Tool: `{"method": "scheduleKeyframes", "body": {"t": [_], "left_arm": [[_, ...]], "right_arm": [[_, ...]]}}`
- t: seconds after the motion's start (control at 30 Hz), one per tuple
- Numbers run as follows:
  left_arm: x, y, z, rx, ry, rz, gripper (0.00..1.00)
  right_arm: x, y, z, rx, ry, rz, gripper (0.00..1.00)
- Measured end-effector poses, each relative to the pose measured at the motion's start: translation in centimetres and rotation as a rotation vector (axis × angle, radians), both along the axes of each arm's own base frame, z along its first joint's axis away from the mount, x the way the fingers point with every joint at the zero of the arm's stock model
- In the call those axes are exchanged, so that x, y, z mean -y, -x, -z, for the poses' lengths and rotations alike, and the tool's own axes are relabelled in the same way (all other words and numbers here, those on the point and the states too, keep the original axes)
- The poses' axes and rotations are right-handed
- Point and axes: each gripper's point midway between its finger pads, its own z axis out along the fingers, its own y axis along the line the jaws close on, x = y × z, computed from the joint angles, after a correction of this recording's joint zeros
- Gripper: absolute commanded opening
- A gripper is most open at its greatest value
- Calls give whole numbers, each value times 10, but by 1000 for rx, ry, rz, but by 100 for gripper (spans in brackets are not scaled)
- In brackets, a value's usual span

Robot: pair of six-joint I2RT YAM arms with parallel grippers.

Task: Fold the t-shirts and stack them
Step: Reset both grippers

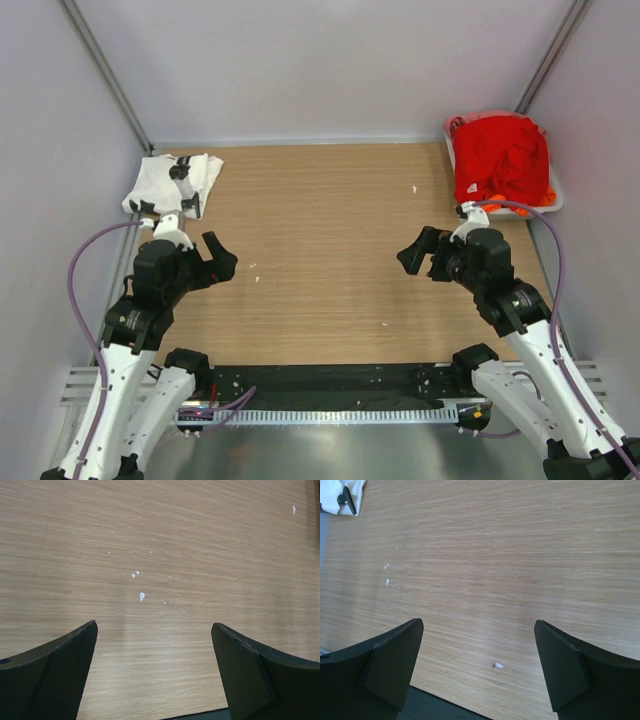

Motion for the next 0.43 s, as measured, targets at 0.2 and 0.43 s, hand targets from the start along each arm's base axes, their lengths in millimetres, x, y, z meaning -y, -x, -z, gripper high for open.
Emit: {"method": "scheduleKeyframes", "body": {"t": [0.2, 0.43], "left_arm": [[6, -5, 14, -71, -1, 24, 100], [6, -1, 7, -44, 5, 25, 100]], "right_arm": [[6, 1, -10, 44, -1, 26, 100], [8, 1, -6, 32, 10, 38, 100]]}}
